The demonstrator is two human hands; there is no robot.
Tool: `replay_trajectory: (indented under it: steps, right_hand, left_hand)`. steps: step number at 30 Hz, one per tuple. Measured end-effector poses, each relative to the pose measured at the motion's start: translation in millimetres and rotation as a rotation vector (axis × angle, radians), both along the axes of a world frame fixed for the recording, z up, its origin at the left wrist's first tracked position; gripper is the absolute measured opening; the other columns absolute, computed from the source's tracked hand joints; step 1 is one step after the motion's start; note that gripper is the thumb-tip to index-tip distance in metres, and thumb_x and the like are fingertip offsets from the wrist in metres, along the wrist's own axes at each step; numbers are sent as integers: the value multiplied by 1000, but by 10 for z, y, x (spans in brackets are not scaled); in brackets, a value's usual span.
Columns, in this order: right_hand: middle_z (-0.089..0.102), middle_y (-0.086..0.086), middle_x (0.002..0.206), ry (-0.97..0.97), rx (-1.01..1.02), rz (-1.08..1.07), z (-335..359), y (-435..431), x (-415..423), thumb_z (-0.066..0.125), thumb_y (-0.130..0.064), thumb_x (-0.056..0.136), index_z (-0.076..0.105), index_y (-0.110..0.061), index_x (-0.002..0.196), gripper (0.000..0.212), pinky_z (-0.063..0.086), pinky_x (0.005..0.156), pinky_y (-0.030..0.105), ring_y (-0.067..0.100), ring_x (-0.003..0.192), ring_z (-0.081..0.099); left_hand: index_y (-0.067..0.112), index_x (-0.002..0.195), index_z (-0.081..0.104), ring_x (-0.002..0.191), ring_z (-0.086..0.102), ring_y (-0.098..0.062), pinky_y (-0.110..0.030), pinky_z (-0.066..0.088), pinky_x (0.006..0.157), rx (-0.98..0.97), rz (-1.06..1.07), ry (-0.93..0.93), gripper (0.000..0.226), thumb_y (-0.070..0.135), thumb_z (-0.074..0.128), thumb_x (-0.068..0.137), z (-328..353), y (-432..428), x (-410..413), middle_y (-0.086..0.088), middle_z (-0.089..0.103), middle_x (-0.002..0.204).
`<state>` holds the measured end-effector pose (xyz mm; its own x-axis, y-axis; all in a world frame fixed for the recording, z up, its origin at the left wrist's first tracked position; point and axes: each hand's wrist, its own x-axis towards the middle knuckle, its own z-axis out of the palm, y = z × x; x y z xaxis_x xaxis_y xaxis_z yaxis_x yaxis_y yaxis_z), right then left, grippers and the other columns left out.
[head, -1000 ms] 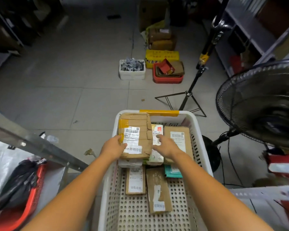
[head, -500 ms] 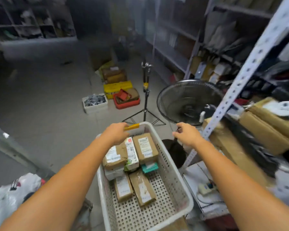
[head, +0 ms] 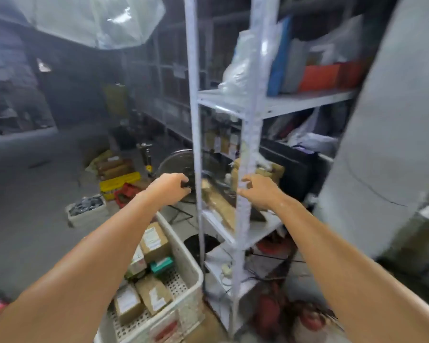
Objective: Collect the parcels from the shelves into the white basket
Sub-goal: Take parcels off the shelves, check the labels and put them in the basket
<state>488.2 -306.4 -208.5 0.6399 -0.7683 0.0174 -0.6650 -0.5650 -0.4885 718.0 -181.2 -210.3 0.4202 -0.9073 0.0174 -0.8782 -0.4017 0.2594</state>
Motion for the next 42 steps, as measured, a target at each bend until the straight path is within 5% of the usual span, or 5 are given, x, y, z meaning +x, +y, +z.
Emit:
replay_trajectory:
  steps: [7, 11, 17, 28, 42]
  right_hand:
    - [65, 7, 121, -29, -53, -424, 431, -361, -2278, 63, -37, 87, 59, -17, 127, 45, 46, 96, 33, 30, 117, 57]
    - [63, 6, 126, -10, -55, -674, 559, -443, -3452, 62, -41, 86, 59, -20, 126, 45, 47, 93, 29, 27, 114, 59]
    - [62, 4, 127, 15, -61, -986, 716, -366, -4835, 60, -42, 88, 59, -18, 126, 45, 47, 95, 33, 23, 112, 58]
    - [58, 7, 132, -18, -50, -1532, 698, 182, -6393, 59, -36, 90, 52, -19, 134, 47, 46, 94, 36, 26, 118, 55]
    - [50, 8, 141, -180, -130, -1761, 549, -150, -7893, 58, -34, 93, 45, -17, 140, 51, 45, 98, 39, 29, 126, 49]
  left_hand:
    - [19, 109, 65, 90, 63, -2, -14, 44, 81, -133, -389, 58, 41, 48, 55, 83, 369, -1007, -1804, -3, 68, 93]
    - [23, 129, 56, 109, 60, -23, -31, 45, 95, -83, -514, 76, 43, 39, 60, 90, 441, -1689, -2821, -3, 65, 117]
    - [22, 133, 52, 115, 57, -25, -31, 45, 96, -53, -827, 102, 45, 39, 58, 92, 501, -2657, -4311, -3, 65, 121]
    - [31, 129, 54, 106, 60, -17, -30, 47, 93, -34, -1283, 207, 43, 45, 57, 88, 449, -3332, -6645, 6, 66, 115]
    - [20, 132, 54, 106, 61, -22, -31, 48, 86, -82, -1515, 324, 45, 35, 59, 91, 564, -3644, -9059, -7, 63, 124]
